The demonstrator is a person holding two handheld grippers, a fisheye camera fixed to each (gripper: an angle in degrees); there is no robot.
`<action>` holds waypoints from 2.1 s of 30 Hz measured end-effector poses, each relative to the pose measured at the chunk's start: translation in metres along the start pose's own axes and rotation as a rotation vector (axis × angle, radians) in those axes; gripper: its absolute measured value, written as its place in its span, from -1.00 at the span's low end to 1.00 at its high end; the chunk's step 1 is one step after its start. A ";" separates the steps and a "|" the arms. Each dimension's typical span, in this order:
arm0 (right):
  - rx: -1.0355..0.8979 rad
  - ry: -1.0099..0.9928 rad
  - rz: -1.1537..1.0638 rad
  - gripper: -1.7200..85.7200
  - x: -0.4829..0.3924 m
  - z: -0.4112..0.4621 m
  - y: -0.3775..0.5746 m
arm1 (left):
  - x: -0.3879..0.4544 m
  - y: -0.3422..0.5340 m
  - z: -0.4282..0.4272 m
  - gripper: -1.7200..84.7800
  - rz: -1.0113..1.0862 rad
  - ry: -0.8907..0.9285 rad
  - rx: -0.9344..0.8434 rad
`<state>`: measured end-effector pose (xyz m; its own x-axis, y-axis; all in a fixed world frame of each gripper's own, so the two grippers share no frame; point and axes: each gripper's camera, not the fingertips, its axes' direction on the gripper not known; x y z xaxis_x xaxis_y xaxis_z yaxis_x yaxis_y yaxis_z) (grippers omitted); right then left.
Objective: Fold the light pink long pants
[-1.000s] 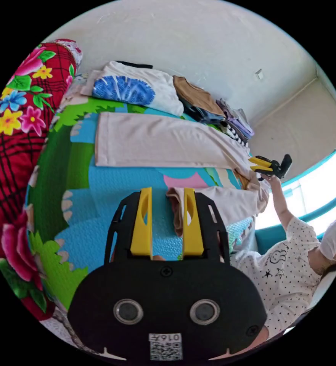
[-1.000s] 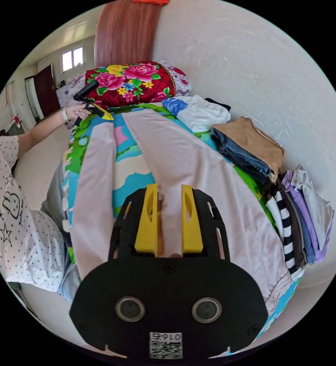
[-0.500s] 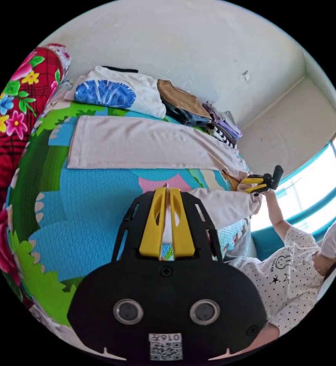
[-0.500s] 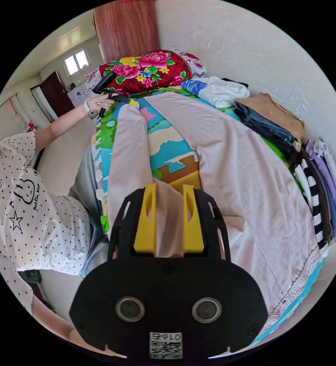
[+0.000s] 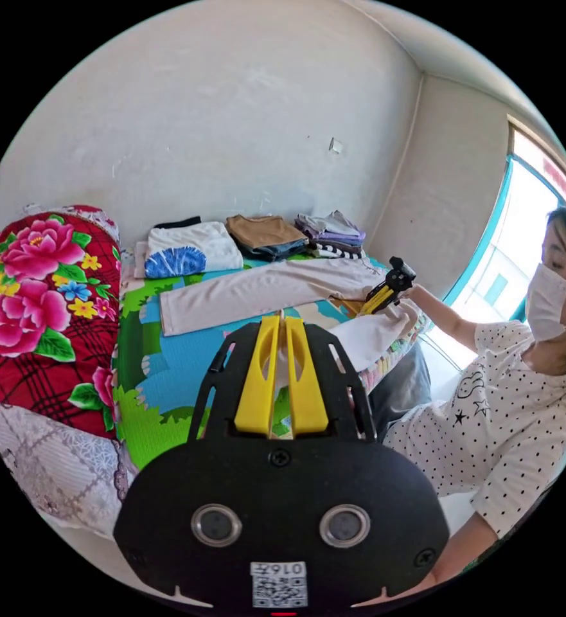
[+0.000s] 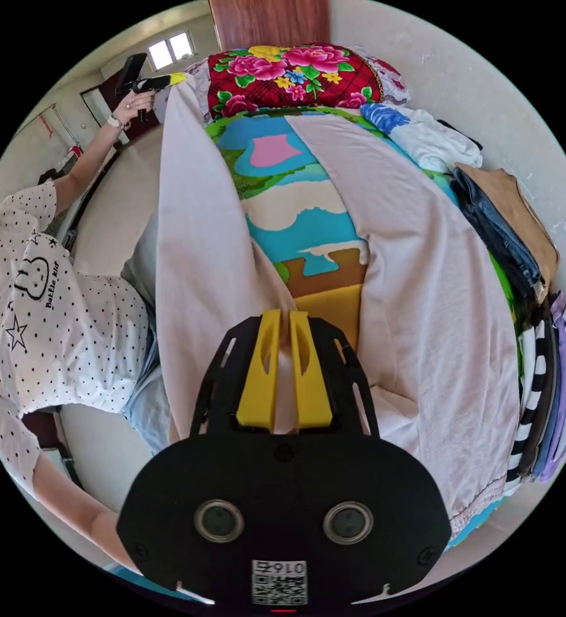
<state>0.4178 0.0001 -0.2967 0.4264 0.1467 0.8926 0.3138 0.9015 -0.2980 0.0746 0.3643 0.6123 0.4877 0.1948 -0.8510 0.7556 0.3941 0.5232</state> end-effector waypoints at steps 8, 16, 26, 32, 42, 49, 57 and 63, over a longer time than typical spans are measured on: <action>0.360 0.079 -0.087 -0.95 -0.049 -0.072 0.074 | 0.083 0.020 -0.072 -0.98 0.059 -0.195 0.058; 0.426 0.176 0.038 -0.95 -0.046 -0.068 0.089 | 0.063 -0.012 -0.056 -0.98 -0.066 -0.252 -0.031; 0.182 0.329 0.334 -0.79 -0.061 0.024 0.132 | -0.052 0.058 0.114 -0.97 -0.378 -0.619 -0.591; 0.336 0.501 0.690 -0.78 -0.095 -0.015 0.288 | -0.019 0.094 0.100 -0.92 -0.313 -0.437 -0.476; 0.425 0.608 1.040 -0.83 -0.183 0.005 0.476 | -0.037 0.202 0.056 -0.79 -0.549 -0.287 -0.359; 0.527 0.547 1.091 -0.83 -0.209 0.031 0.524 | -0.049 0.230 0.064 -0.80 -0.578 -0.068 -0.267; 0.482 0.612 1.128 -0.81 -0.212 0.031 0.554 | -0.062 0.232 0.054 -0.98 -0.599 -0.073 -0.209; 0.481 0.597 1.301 -0.78 -0.191 0.038 0.591 | -0.066 0.245 0.064 -0.98 -0.589 -0.080 -0.264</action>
<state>0.4894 0.5202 -0.6307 0.4900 0.8488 -0.1985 -0.7921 0.3384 -0.5080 0.2555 0.3902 0.7993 0.0632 -0.1854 -0.9806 0.7785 0.6240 -0.0678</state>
